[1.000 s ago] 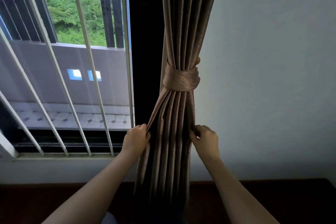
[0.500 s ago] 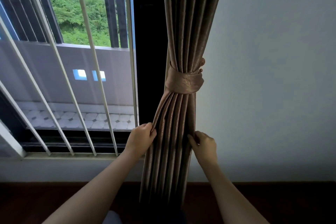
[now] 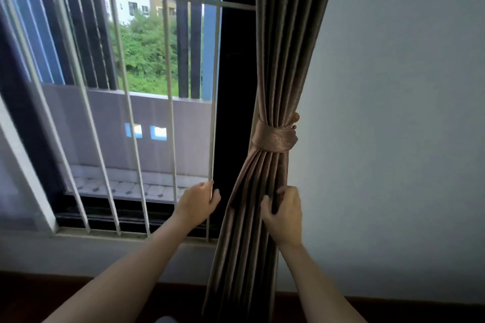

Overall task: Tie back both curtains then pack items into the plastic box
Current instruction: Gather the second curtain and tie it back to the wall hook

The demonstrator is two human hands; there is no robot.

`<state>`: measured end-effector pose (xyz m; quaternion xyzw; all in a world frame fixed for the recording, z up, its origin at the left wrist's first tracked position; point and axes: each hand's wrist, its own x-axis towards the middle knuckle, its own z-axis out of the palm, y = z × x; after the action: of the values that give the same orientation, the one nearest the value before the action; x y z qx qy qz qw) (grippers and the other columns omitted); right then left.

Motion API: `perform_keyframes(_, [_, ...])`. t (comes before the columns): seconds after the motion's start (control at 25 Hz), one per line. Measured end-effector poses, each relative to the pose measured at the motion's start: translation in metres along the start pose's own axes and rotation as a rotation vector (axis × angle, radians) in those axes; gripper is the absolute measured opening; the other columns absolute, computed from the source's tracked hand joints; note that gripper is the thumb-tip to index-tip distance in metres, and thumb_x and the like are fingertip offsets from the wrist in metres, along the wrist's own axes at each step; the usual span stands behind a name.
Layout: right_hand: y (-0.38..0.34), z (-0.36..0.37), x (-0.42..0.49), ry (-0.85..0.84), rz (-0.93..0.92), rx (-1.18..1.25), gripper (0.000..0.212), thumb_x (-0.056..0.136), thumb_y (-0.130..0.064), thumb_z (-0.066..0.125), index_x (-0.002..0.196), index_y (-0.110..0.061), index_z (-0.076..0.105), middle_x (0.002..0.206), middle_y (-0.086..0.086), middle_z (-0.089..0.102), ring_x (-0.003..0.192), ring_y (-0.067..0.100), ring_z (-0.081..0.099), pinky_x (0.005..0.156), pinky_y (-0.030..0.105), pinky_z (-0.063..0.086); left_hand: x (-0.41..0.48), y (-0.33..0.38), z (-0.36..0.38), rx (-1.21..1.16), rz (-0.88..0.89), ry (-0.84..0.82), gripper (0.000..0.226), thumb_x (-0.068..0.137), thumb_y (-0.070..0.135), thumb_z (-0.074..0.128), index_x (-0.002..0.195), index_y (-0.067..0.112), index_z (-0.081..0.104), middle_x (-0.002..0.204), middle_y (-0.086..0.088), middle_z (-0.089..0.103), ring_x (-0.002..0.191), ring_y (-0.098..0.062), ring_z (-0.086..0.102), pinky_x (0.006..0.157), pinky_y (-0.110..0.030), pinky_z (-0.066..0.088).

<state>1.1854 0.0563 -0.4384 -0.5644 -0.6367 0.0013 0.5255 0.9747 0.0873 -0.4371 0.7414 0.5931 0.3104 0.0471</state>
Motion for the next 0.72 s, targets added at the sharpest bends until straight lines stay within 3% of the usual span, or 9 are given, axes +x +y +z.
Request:
perform_keyframes(0.08, [-0.028,0.017,0.006,-0.078,-0.121,0.025,0.020,0.085,-0.024,0.052,0.100,-0.012,0.050,0.091,0.009,0.058,0.082,0.014,0.052,0.077,0.020,0.041,0.009,-0.007,-0.024,0.032,-0.027,0.051,0.040,0.097,0.026,0.038,0.122,0.001,0.056,0.104,-0.023,0.067,0.093,-0.039,0.064,0.079,-0.042,0.049])
perform_keyframes(0.16, [-0.057,0.045,0.006,-0.208,-0.184,0.000,0.038,0.090,-0.030,0.044,0.118,-0.006,0.054,0.112,0.012,0.062,0.106,0.022,0.058,0.094,0.019,0.037,0.010,-0.026,-0.051,0.068,-0.057,0.061,0.040,0.099,0.026,0.034,0.130,0.006,0.050,0.126,-0.020,0.059,0.113,-0.038,0.057,0.092,-0.045,0.046])
perform_keyframes(0.28, [-0.102,0.110,0.006,-0.478,-0.220,-0.045,0.071,0.091,-0.053,0.023,0.144,-0.006,0.031,0.151,0.011,0.034,0.142,0.023,0.027,0.114,0.027,0.016,0.011,-0.093,-0.081,0.188,-0.146,-0.027,0.051,0.101,0.034,0.023,0.146,0.012,0.026,0.155,-0.006,0.024,0.144,-0.022,0.020,0.115,-0.042,0.017])
perform_keyframes(0.36, [-0.125,0.164,0.010,-0.619,-0.286,-0.068,0.082,0.086,-0.061,0.014,0.149,-0.008,0.018,0.158,0.009,0.017,0.146,0.021,0.012,0.116,0.029,0.008,0.011,-0.149,-0.099,0.265,-0.219,-0.083,0.061,0.097,0.045,0.013,0.149,0.013,0.015,0.158,-0.003,0.012,0.146,-0.017,0.007,0.117,-0.039,0.008])
perform_keyframes(0.48, [-0.166,0.236,0.016,-0.796,-0.362,-0.068,0.087,0.086,-0.068,0.012,0.151,-0.010,0.004,0.160,0.006,0.001,0.147,0.015,-0.004,0.116,0.029,-0.001,0.008,-0.215,-0.139,0.368,-0.312,-0.143,0.085,0.078,0.055,-0.006,0.149,0.013,0.010,0.159,-0.003,0.009,0.146,-0.017,0.004,0.117,-0.037,0.007])
perform_keyframes(0.6, [-0.239,0.292,0.032,-0.941,-0.455,-0.016,0.090,0.081,-0.068,-0.001,0.150,-0.011,-0.003,0.159,0.003,-0.009,0.141,0.009,-0.016,0.115,0.027,-0.008,0.007,-0.264,-0.208,0.412,-0.458,-0.144,0.089,0.074,0.055,-0.007,0.149,0.011,0.015,0.158,-0.005,0.013,0.146,-0.020,0.009,0.117,-0.037,0.009])
perform_keyframes(0.72, [-0.324,0.327,0.049,-0.998,-0.529,0.063,0.104,0.072,-0.074,-0.015,0.151,-0.008,0.000,0.159,0.006,-0.006,0.143,0.013,-0.014,0.114,0.027,-0.010,-0.004,-0.296,-0.292,0.459,-0.560,-0.123,0.085,0.079,0.053,0.001,0.145,0.006,0.028,0.153,-0.011,0.025,0.142,-0.027,0.024,0.115,-0.042,0.020])
